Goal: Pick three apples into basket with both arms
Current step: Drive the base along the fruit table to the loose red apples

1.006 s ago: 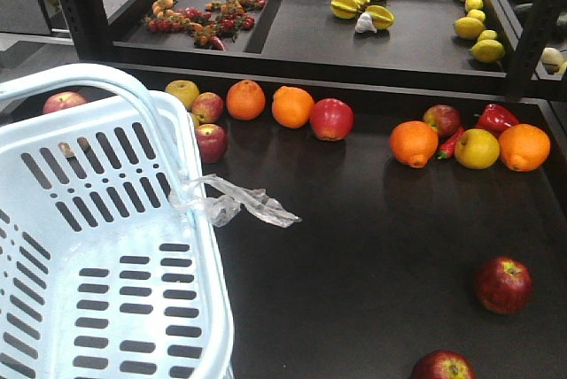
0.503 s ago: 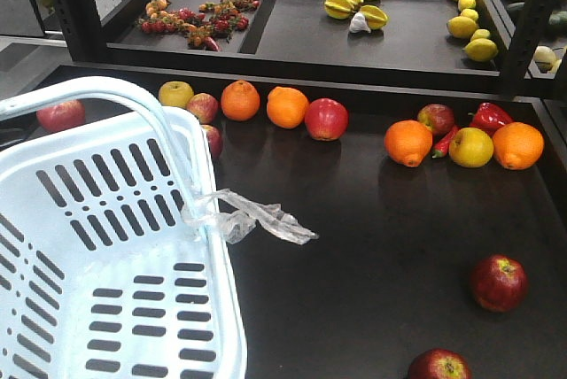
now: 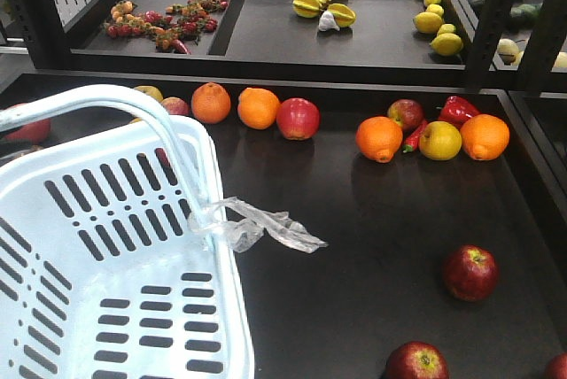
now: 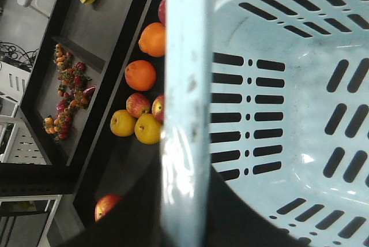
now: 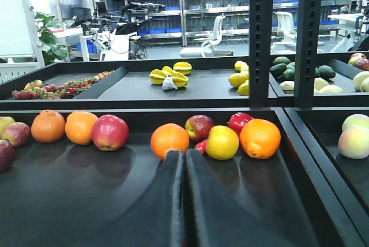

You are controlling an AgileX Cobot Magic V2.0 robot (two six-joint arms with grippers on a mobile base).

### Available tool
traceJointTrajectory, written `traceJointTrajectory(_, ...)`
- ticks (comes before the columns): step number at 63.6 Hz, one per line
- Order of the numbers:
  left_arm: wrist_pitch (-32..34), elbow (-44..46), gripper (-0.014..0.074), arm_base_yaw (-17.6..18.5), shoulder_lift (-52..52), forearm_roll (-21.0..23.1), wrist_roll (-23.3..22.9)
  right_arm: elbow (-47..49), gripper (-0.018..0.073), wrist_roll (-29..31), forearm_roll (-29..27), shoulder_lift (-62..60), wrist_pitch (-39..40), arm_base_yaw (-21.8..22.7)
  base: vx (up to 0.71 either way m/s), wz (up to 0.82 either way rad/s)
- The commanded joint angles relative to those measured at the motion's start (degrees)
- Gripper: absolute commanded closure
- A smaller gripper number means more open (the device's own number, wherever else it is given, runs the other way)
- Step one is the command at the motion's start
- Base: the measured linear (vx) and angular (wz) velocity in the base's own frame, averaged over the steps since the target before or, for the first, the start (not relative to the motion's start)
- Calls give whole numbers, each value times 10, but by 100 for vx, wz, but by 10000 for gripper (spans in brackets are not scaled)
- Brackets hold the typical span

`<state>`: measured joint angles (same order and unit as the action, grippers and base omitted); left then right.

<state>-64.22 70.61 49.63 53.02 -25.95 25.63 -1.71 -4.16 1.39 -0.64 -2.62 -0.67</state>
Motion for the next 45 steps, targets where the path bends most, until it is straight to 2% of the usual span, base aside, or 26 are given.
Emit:
traceJointTrajectory(1, 40, 19, 603, 2, -4, -16, -9, -7, 568, 4, 1, 5, 42, 0, 0, -5)
traceJointTrajectory(8, 40, 19, 603, 2, -4, -12, -9, -7, 568, 4, 1, 5, 42, 0, 0, -6)
traceJointTrajectory(23, 39, 19, 603, 2, -9, 47, -9, -7, 568, 4, 1, 5, 42, -9, 4, -36)
traceJointTrajectory(34, 40, 19, 603, 2, -9, 44, -9, -7, 568, 4, 1, 5, 42, -14, 8, -48)
traceJointTrajectory(45, 40, 19, 603, 2, -7, 45, -9, -7, 568, 4, 1, 5, 42, -14, 4, -9)
